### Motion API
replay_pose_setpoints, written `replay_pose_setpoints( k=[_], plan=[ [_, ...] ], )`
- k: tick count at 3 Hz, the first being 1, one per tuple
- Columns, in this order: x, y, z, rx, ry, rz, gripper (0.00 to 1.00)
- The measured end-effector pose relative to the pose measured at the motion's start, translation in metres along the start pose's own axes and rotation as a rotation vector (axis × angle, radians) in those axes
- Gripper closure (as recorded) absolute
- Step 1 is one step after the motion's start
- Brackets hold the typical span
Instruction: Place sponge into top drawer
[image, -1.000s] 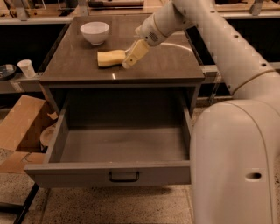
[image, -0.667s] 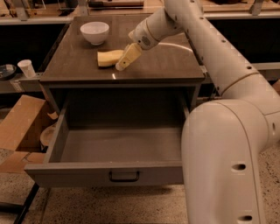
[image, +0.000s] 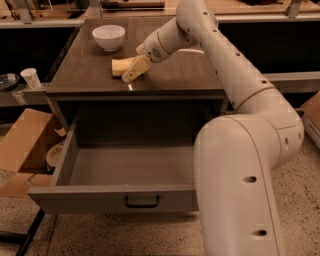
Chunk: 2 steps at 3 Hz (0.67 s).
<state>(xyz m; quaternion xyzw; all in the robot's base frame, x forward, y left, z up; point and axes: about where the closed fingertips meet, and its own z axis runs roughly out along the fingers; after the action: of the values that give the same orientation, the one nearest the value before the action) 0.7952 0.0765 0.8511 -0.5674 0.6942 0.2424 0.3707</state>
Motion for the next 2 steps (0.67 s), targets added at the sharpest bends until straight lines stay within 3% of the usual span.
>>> replay_pose_setpoints(
  k=[2],
  plan=[
    [0.0052,-0.0097,0.0171,0.007,0.0,0.041,0.63]
  ],
)
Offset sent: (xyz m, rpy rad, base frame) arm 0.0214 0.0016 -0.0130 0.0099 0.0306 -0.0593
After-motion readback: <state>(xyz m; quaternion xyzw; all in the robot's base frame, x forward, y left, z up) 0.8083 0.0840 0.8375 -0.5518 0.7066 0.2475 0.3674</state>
